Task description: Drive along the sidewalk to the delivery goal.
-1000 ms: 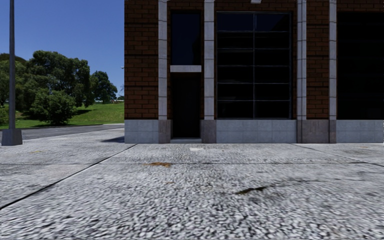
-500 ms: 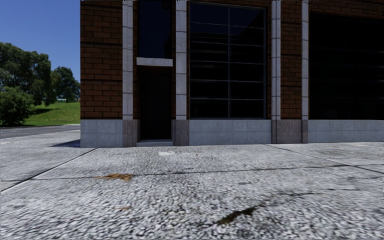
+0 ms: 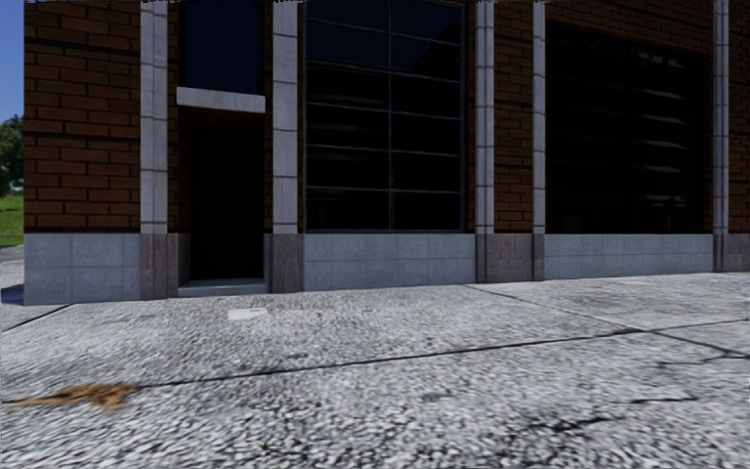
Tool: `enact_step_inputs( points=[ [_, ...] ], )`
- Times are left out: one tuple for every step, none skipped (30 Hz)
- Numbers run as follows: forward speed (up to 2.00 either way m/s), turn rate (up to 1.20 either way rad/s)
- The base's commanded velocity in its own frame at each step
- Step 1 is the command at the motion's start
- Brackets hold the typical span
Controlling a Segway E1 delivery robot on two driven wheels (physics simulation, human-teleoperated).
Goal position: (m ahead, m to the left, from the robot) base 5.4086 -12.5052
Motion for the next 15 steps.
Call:
enact_step_inputs(
  points=[
    [1.27,-0.44],
    [1.27,-0.44],
    [1.27,-0.44],
    [1.27,-0.44],
    [1.27,-0.44],
    [1.27,-0.44],
    [1.27,-0.44],
    [1.27,-0.44],
    [1.27,-0.44],
    [1.27,-0.44],
    [1.27,-0.44],
    [1.27,-0.44],
    [1.27,-0.44],
    [1.27,-0.44],
    [1.27,-0.44]
  ],
)
